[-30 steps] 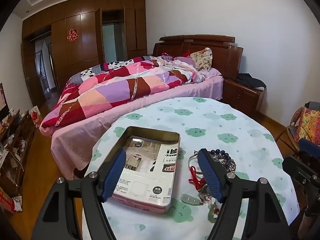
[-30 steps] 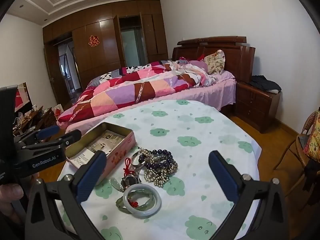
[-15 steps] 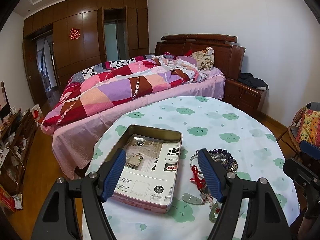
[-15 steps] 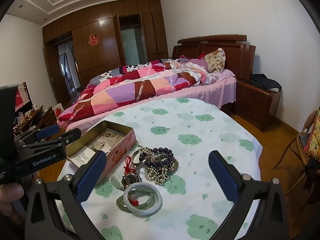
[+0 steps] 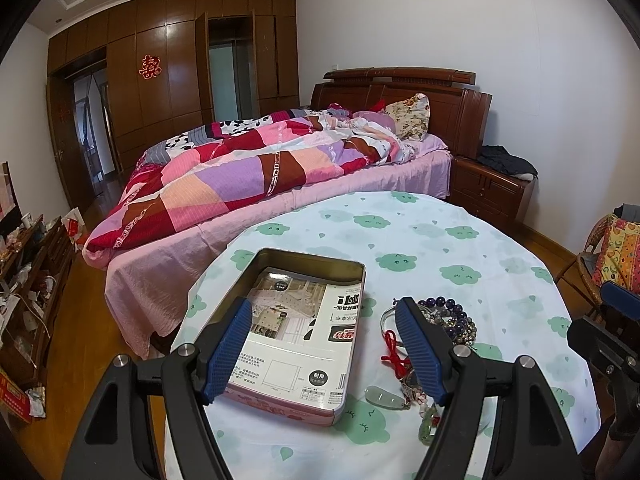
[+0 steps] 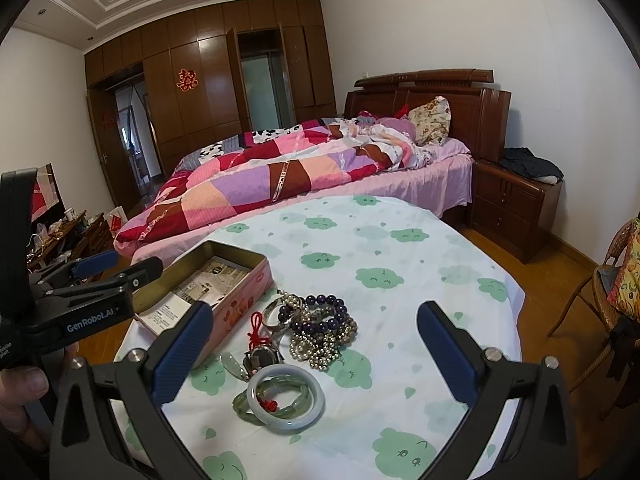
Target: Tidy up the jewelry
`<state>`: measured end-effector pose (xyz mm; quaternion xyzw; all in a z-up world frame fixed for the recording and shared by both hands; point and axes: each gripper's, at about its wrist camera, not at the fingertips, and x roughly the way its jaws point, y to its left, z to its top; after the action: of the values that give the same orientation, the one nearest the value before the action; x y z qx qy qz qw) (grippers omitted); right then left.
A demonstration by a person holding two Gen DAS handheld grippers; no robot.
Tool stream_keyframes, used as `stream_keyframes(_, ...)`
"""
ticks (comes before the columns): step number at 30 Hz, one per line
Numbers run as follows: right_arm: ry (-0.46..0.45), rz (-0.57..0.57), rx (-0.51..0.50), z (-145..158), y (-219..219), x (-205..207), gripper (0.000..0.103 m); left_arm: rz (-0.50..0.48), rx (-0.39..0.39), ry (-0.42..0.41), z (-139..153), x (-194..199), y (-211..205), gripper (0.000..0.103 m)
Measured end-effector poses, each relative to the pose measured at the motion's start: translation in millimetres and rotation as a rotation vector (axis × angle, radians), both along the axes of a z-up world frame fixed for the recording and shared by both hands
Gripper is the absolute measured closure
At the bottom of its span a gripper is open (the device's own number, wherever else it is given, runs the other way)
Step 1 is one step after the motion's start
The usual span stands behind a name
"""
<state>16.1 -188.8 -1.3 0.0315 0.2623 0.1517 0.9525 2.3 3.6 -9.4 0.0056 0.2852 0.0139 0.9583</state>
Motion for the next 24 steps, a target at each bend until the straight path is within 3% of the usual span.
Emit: stream_keyframes(24,0.004,0.001,-0.002,-2.9,0.9,-0.2,0.0,0.0,0.002,0.001,-1.1,0.7,-0.7,0.029)
